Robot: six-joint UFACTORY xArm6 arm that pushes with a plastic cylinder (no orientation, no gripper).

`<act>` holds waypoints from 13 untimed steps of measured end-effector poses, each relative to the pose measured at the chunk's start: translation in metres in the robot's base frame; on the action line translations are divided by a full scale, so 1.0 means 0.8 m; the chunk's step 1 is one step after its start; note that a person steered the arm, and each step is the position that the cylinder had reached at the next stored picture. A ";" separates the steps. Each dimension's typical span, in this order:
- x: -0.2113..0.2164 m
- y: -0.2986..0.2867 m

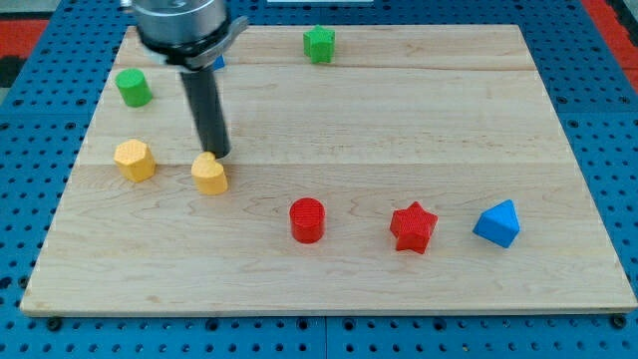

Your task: Slide the yellow hexagon towards the bottom left side of the board

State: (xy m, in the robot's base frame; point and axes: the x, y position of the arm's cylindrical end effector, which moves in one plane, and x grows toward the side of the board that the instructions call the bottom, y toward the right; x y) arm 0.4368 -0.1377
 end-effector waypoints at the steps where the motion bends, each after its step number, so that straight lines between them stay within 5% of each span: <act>1: 0.038 0.007; 4: 0.081 0.024; 6: -0.014 0.027; 8: -0.016 -0.081; 10: -0.026 -0.116; 13: 0.052 -0.146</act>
